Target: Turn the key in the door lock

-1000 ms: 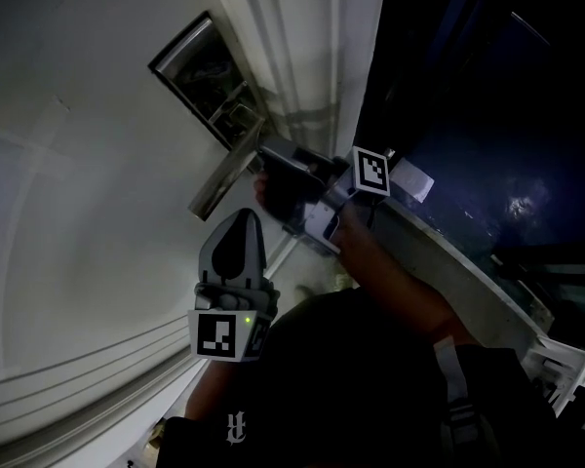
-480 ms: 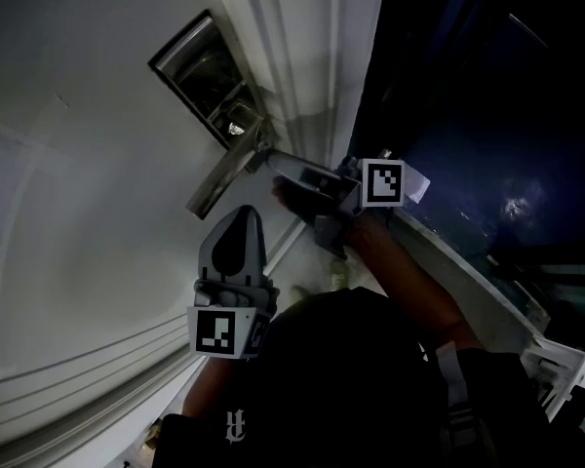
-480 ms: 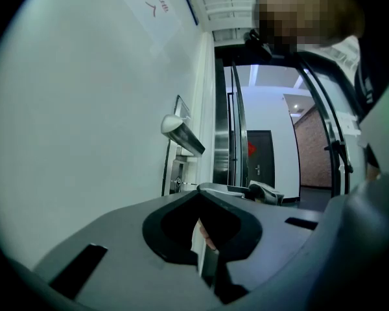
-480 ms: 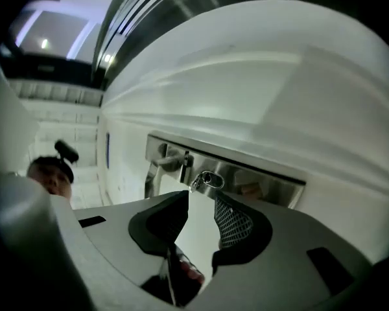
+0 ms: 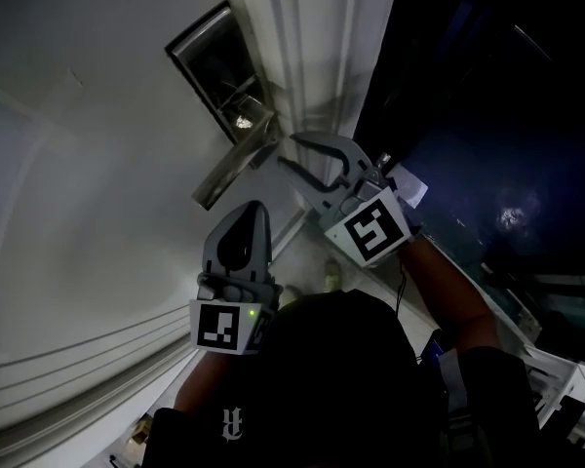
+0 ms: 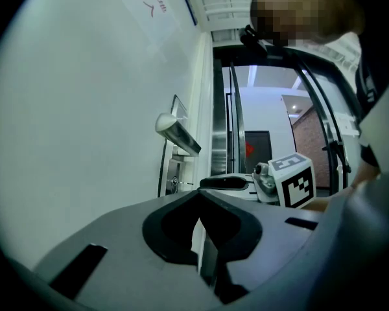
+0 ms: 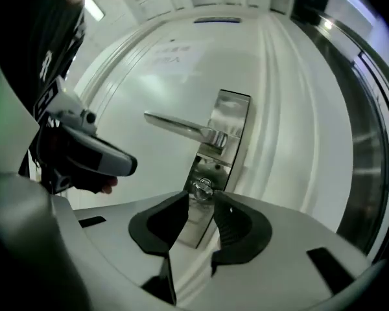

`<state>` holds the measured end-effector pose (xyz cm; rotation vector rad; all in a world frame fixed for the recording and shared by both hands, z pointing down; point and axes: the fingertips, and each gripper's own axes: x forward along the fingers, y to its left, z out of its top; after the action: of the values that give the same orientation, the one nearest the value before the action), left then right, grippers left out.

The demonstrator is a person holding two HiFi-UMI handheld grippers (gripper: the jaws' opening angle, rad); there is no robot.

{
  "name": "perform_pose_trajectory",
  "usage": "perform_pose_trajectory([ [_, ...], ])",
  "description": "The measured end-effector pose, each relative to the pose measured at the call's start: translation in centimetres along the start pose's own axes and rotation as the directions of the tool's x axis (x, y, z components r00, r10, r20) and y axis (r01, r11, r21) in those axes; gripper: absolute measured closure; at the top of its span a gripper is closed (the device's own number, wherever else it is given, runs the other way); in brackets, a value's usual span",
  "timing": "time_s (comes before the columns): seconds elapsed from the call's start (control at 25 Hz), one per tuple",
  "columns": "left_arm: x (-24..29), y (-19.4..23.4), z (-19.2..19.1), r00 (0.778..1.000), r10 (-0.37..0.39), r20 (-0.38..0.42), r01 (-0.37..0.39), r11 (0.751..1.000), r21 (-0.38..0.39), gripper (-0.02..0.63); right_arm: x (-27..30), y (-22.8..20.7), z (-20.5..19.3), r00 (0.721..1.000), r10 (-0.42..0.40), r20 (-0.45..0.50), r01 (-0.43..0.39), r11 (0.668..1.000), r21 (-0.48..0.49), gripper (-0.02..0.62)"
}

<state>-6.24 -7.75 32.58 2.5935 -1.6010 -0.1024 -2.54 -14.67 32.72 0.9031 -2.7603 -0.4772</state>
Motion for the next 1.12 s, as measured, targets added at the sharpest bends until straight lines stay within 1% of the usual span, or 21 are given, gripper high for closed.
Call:
perform_pose_trajectory([
  [0.04, -0.1, 0.0, 0.0, 1.0, 0.002, 0.0, -0.002, 1.0, 0.0, 0.6, 0.1, 0.0, 0.2, 1.0, -0.017, -0.005, 0.017, 0.997, -0.073, 0.491],
  [0.12, -0.3, 0.1, 0.0, 1.0, 0.008, 0.0, -0.008, 1.0, 0.001, 0.6, 0.3, -0.1, 0.4, 0.999, -0.045, -0.009, 0.043, 0.981, -0.191, 0.492],
  [0.2, -0.4, 0.2, 0.0, 1.0, 0.014, -0.001, -0.014, 1.0, 0.002, 0.6, 0.3, 0.0, 0.7, 0.998, -0.06, -0.011, 0.054, 0.959, -0.277, 0.492],
  [0.24, -0.5, 0.2, 0.0, 1.0, 0.018, -0.001, -0.018, 1.0, 0.002, 0.6, 0.3, 0.1, 0.8, 0.998, -0.061, -0.011, 0.054, 0.951, -0.305, 0.491],
  [0.32, -0.6, 0.4, 0.1, 1.0, 0.023, 0.003, -0.023, 1.0, 0.002, 0.6, 0.3, 0.4, 0.9, 0.998, -0.057, -0.011, 0.05, 0.942, -0.331, 0.492],
  [0.56, -0.6, 0.3, 0.2, 1.0, 0.018, 0.009, -0.018, 1.0, 0.011, 0.6, -0.2, 0.4, 1.4, 0.998, -0.059, 0.003, 0.057, 0.941, -0.333, 0.492],
  [0.64, -0.6, 0.2, 0.3, 1.0, 0.015, 0.011, -0.015, 1.0, 0.013, 0.6, -0.2, 0.4, 1.3, 0.998, -0.067, 0.005, 0.064, 0.923, -0.38, 0.492],
  [0.68, -0.6, 0.2, 0.3, 1.0, 0.015, 0.01, -0.016, 1.0, 0.016, 0.6, -0.1, 0.5, 1.2, 0.997, -0.073, 0.004, 0.068, 0.904, -0.421, 0.492],
  [0.72, -0.6, 0.2, 0.2, 1.0, 0.016, 0.009, -0.016, 1.0, 0.018, 0.6, -0.1, 0.5, 1.0, 0.997, -0.081, 0.002, 0.073, 0.879, -0.471, 0.492],
  [0.76, -0.6, 0.2, 0.2, 1.0, 0.018, 0.007, -0.018, 1.0, 0.017, 0.6, 0.0, 0.7, 0.9, 0.996, -0.089, 0.0, 0.076, 0.847, -0.527, 0.492],
  [0.88, -0.7, 0.2, -0.1, 1.0, 0.023, 0.0, -0.023, 1.0, 0.01, 0.6, 0.4, 1.0, 0.5, 0.994, -0.111, 0.0, 0.082, 0.735, -0.673, 0.492],
  [1.0, -0.7, 0.2, -0.1, 1.0, 0.024, -0.001, -0.024, 1.0, 0.01, 0.6, 0.9, 1.1, 0.2, 0.991, -0.133, 0.007, 0.092, 0.643, -0.76, 0.492],
  [1.12, -0.8, 0.2, -0.1, 1.0, 0.026, 0.0, -0.026, 1.0, 0.012, 0.6, 1.4, 0.9, 0.2, 0.986, -0.164, 0.021, 0.114, 0.579, -0.808, 0.492],
])
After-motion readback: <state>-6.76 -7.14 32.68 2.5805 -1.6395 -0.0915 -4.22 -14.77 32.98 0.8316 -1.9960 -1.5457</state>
